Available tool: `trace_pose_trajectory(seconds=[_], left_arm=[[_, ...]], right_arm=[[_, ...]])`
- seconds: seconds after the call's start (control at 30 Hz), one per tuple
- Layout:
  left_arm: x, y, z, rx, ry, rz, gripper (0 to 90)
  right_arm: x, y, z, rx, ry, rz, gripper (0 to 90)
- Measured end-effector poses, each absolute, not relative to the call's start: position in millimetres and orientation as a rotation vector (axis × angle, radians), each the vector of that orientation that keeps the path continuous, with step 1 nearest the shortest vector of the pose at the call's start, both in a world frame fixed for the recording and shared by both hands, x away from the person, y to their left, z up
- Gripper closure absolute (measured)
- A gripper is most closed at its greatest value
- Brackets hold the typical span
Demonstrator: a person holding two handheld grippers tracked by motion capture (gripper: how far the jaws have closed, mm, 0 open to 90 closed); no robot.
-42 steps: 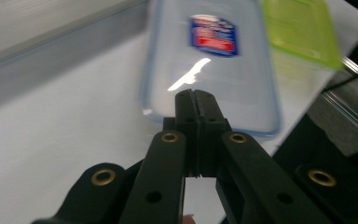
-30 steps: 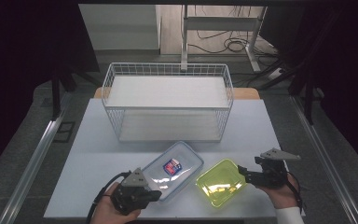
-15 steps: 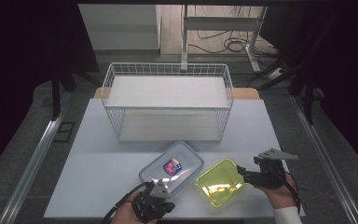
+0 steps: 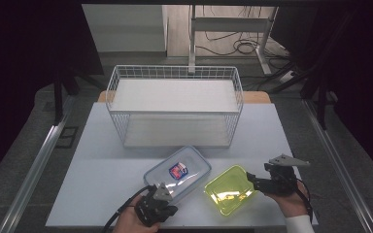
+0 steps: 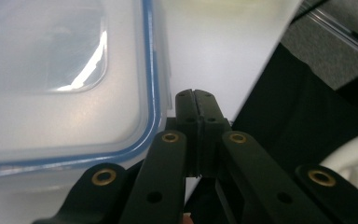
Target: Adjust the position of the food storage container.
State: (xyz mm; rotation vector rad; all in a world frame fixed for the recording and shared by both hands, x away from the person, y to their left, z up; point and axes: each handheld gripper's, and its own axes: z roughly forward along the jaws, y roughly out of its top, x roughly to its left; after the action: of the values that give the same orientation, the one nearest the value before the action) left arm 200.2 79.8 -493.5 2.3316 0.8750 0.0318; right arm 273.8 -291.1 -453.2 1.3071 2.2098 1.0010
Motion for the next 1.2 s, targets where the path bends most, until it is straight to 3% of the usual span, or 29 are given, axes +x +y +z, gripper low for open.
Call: trace_pose_trajectory(seconds=[1.2], left_arm=[[239.3,154.3,-503.4,2.219,1.135,0.149,90.0]], right_arm=[[273.3,-286.0,-451.4,1.314,2.234,1.052,23.3]])
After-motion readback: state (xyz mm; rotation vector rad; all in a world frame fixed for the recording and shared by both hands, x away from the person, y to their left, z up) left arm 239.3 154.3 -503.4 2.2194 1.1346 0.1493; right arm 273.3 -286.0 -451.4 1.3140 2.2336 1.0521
